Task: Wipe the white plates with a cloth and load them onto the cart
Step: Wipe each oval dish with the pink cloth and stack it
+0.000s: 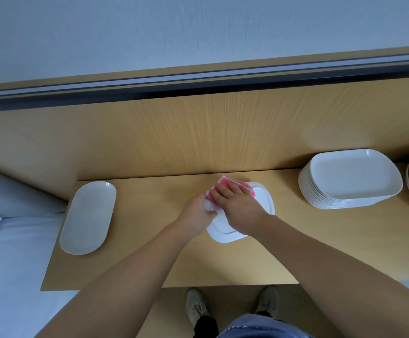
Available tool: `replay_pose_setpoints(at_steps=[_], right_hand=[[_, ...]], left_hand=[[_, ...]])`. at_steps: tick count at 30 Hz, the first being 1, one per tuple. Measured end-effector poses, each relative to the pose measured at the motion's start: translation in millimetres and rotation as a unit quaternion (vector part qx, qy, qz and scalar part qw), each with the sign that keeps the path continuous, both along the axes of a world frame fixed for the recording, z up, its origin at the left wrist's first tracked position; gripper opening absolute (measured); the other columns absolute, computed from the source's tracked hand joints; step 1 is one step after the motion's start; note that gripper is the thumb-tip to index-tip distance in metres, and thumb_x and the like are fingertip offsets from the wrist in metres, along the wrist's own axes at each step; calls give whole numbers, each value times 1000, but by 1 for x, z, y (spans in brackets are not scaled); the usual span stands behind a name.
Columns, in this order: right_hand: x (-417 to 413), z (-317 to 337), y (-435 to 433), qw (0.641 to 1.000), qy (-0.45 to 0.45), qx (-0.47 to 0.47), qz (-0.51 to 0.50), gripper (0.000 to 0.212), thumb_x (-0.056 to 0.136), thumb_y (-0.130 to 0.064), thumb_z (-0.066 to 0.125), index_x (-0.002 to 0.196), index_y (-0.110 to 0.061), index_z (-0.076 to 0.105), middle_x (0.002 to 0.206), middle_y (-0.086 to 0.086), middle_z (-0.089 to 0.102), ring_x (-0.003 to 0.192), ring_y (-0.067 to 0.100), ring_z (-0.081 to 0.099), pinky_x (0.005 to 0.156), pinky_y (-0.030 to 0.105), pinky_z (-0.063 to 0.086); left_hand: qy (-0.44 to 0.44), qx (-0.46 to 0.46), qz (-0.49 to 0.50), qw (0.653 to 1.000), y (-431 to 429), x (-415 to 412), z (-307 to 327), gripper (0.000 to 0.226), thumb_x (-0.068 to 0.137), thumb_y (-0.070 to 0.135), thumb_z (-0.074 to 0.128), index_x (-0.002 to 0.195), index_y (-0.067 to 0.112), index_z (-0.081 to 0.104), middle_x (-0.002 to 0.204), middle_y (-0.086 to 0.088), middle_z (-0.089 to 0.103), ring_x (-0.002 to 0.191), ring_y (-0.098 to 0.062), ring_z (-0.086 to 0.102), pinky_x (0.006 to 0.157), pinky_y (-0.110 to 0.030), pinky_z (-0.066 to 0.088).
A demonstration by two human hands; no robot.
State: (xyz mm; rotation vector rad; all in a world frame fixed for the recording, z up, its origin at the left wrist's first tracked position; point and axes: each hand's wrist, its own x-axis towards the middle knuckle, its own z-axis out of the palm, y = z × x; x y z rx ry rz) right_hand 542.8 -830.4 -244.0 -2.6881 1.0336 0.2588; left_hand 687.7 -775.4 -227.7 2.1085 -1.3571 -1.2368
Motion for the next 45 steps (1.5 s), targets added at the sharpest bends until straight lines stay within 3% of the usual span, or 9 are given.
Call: replay_pose_setpoints(at_steps=[4,10,17,21,26,32,39,41,45], right_hand=[[-31,-20,-16,1000,-5,13,-7,70,91,-7,44,153,-25,19,160,-3,15,148,24,8,119,43,13],[-76,-34,-34,986,-143,17,-90,49,88,6,50,132,-16,54,134,5,50,129,29,45,107,29,35],[-87,-34,-2,950,-181,56,-248,50,97,-2,40,142,-23,46,148,-4,39,138,18,31,99,26,37],[-97,-38,33,948,-209,-13,-240,60,76,15,58,128,-14,57,132,11,55,122,18,36,84,55,55],[-106,-42,31,946,-150,78,-276,54,96,-4,43,145,-26,41,157,-7,28,146,27,22,93,37,47],[-101,-37,19,950,-166,83,-252,53,96,-1,40,144,-23,43,156,-5,31,145,22,24,109,33,32],[-91,-59,31,934,-221,12,-280,48,87,6,42,128,-18,55,124,4,51,128,26,40,118,48,22],[-91,-71,42,925,-217,26,-312,49,89,3,40,129,-23,51,127,5,48,134,32,35,122,41,9],[-67,-66,80,914,-268,75,-295,49,89,11,42,131,-13,50,124,5,48,136,27,29,120,51,8]], left_hand=[[-1,11,1,1000,2,2,-7,28,85,14,63,113,13,61,101,-3,67,90,-21,64,71,-31,53],[1,31,19,999,1,2,-12,34,87,20,64,120,16,55,106,0,62,93,-19,61,66,-27,49],[28,48,59,997,7,2,-21,38,84,18,64,122,17,57,106,0,64,89,-16,63,55,-23,49],[46,55,81,994,12,2,-29,41,83,18,65,123,17,56,109,0,64,94,-17,63,71,-33,57],[50,45,1,998,19,8,-25,69,89,22,63,149,27,29,137,4,49,119,-18,52,95,-31,47],[144,56,-38,987,31,18,-18,88,75,5,77,148,28,35,143,12,45,118,-8,53,91,-20,49],[125,15,11,992,42,2,-29,89,71,2,80,147,21,38,145,6,46,121,-15,54,94,-23,49],[119,13,22,993,44,0,-29,90,71,3,81,147,20,38,146,9,43,121,-16,53,96,-26,49],[90,-11,47,995,41,-6,-28,89,72,9,81,148,19,36,139,5,50,115,-19,55,85,-23,48]])
